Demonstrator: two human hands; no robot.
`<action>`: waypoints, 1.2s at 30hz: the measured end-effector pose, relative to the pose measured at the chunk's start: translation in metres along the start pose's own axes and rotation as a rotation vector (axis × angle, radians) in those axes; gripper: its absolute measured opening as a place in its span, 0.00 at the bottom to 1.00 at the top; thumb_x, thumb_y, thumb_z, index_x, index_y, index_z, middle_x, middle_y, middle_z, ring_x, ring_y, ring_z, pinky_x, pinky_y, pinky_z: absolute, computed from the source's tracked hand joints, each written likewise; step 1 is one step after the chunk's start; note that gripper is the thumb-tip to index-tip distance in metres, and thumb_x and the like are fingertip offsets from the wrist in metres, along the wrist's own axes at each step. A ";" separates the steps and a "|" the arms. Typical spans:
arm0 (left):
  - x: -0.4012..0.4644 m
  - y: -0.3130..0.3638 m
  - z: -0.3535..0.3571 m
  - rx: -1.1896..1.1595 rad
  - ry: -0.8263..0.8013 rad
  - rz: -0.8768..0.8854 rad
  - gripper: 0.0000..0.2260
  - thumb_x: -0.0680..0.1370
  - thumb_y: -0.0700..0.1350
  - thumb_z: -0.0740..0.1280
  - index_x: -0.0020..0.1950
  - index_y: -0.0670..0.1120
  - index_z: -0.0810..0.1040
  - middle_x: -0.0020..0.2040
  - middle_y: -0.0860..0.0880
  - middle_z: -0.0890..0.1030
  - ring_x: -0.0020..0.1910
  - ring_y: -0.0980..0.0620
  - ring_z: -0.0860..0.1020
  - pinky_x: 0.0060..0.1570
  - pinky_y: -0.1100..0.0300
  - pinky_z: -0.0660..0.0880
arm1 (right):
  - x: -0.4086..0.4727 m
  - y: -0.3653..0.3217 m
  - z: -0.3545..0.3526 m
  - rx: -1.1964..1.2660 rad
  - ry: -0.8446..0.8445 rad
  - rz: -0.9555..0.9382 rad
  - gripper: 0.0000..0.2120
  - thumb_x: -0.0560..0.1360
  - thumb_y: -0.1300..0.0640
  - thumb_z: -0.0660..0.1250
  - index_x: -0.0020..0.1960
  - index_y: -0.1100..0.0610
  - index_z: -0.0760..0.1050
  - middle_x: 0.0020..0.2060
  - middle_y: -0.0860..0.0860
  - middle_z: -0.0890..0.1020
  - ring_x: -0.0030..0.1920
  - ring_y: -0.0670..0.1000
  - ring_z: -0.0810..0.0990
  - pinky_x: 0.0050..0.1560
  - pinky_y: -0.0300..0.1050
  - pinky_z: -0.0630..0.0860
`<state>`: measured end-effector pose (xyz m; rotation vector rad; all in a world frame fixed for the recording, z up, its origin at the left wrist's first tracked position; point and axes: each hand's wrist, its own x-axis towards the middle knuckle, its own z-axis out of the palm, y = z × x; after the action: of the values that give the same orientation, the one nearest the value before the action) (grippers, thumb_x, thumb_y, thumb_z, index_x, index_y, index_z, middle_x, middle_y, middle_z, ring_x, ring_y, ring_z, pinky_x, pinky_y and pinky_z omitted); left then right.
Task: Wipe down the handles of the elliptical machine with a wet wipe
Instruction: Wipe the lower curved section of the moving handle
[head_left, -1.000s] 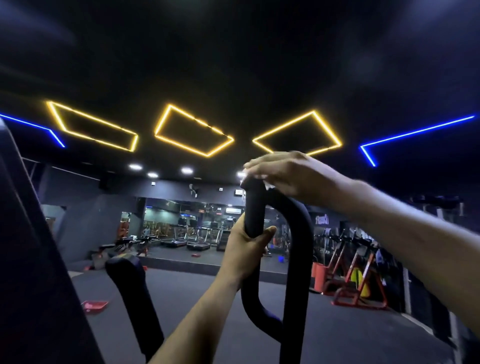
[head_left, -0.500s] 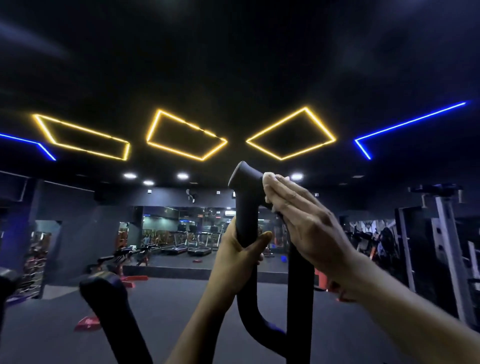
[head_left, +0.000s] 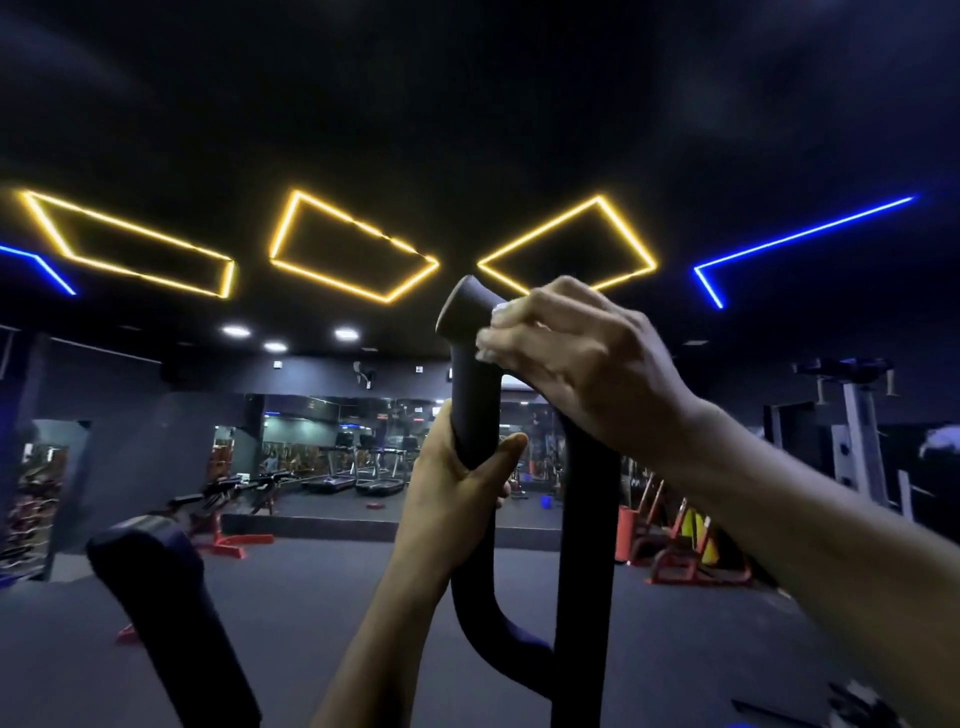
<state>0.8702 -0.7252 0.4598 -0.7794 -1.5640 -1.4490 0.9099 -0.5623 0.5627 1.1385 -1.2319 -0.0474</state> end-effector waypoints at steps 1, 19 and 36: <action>0.000 0.001 0.000 -0.001 0.004 -0.008 0.11 0.79 0.44 0.75 0.55 0.52 0.74 0.36 0.50 0.80 0.33 0.51 0.79 0.37 0.51 0.79 | 0.010 -0.004 -0.001 0.009 0.029 0.036 0.08 0.81 0.57 0.69 0.57 0.58 0.84 0.51 0.52 0.82 0.54 0.52 0.80 0.43 0.51 0.81; -0.014 0.012 0.005 0.117 0.072 -0.036 0.12 0.80 0.50 0.73 0.56 0.53 0.70 0.45 0.41 0.82 0.46 0.40 0.82 0.47 0.46 0.78 | 0.007 -0.003 -0.010 0.013 -0.111 -0.042 0.08 0.83 0.58 0.66 0.57 0.60 0.82 0.52 0.53 0.80 0.55 0.53 0.78 0.42 0.51 0.81; -0.021 0.020 0.005 0.190 0.028 -0.032 0.12 0.83 0.47 0.68 0.63 0.48 0.68 0.48 0.43 0.79 0.38 0.58 0.74 0.39 0.65 0.72 | -0.024 0.003 -0.011 0.137 0.113 0.223 0.06 0.78 0.59 0.73 0.54 0.60 0.85 0.50 0.52 0.82 0.52 0.52 0.80 0.48 0.50 0.79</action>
<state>0.8963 -0.7152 0.4507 -0.6227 -1.6716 -1.3057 0.9075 -0.5398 0.5490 1.0988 -1.2685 0.2695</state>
